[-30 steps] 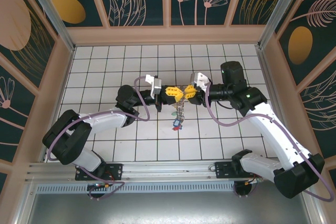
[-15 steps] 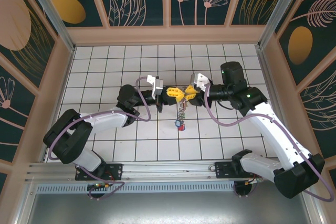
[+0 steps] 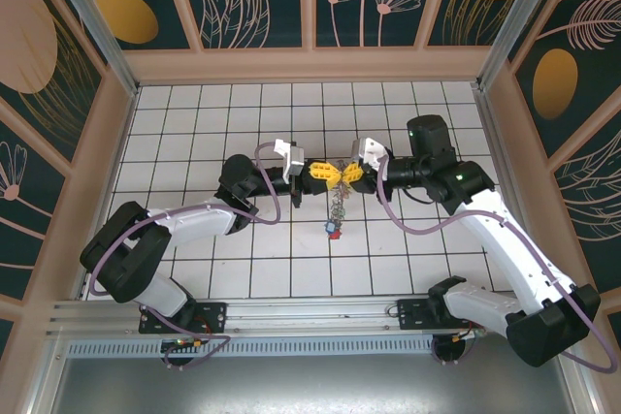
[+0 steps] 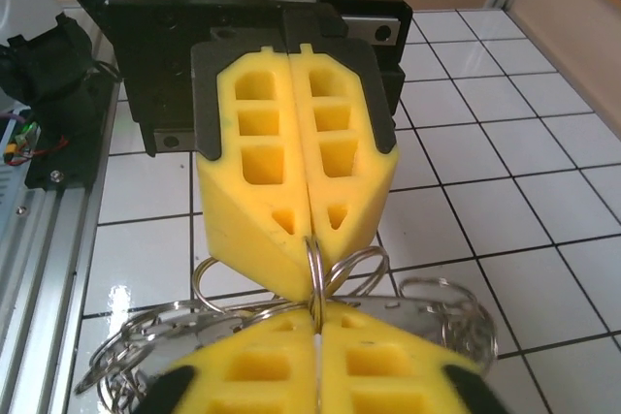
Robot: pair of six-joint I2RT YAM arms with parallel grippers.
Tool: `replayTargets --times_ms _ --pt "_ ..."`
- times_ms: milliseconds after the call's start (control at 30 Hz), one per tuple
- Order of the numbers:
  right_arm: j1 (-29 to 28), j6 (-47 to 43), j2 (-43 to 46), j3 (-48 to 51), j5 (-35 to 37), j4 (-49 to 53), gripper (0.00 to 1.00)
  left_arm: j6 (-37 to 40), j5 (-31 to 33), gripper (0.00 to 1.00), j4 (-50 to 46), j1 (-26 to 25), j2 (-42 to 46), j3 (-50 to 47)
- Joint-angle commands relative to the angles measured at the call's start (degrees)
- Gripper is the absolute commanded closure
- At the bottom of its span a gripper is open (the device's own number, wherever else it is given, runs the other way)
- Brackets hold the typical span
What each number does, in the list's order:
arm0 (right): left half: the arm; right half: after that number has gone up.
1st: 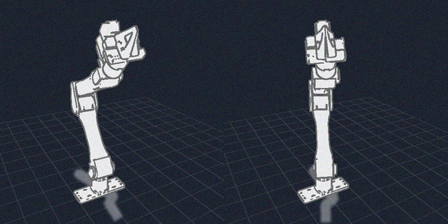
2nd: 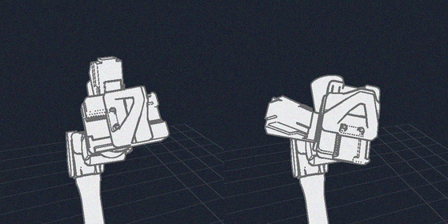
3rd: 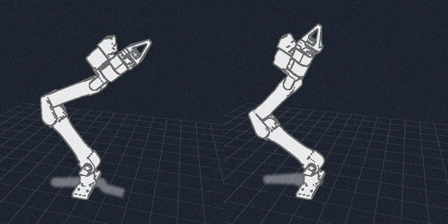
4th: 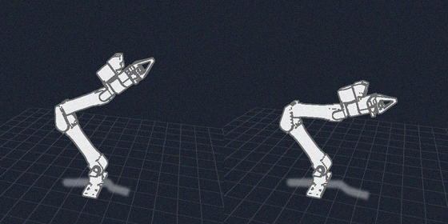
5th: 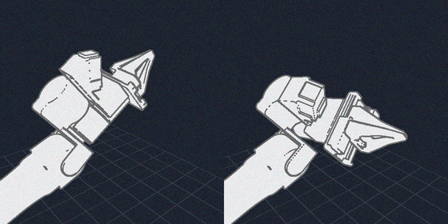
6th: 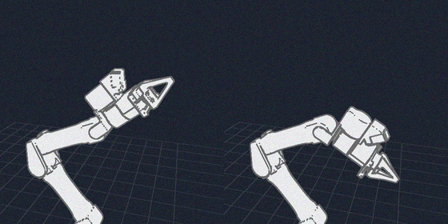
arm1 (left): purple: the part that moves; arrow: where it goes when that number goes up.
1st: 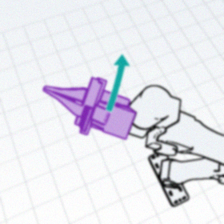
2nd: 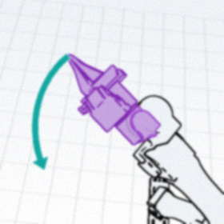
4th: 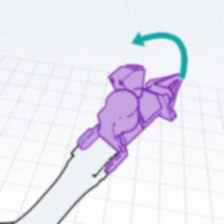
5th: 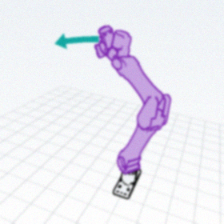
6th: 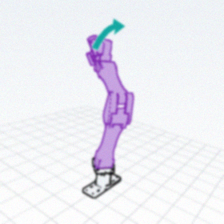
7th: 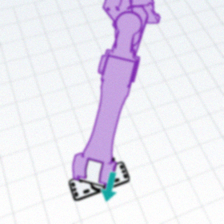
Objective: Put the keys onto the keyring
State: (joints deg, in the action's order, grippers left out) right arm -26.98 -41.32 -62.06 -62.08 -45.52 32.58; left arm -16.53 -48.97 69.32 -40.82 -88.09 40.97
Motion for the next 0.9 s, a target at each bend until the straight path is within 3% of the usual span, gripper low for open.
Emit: replayTargets --times_ms 0,133,300,533,867 --pt "-0.35 -1.37 -0.73 -2.94 -2.19 0.03 1.00 0.99 -0.69 1.00 0.86 -0.55 0.20 1.89" --pt "-0.49 -1.66 -1.46 -3.79 -0.24 1.25 1.00 2.76 -0.14 1.00 -2.17 -0.52 1.14 1.96" --pt "-0.53 -1.57 -1.57 -4.36 3.75 2.35 1.00 15.53 -0.86 0.81 -24.79 -0.49 5.52 6.09" --pt "-1.17 -1.96 -2.52 -4.27 7.17 3.62 1.00 33.25 1.30 0.78 -52.03 -0.27 10.85 11.96" --pt "-5.68 -3.94 -5.14 -5.15 15.48 5.62 1.00 41.76 2.29 0.66 -72.08 2.36 11.77 20.29"
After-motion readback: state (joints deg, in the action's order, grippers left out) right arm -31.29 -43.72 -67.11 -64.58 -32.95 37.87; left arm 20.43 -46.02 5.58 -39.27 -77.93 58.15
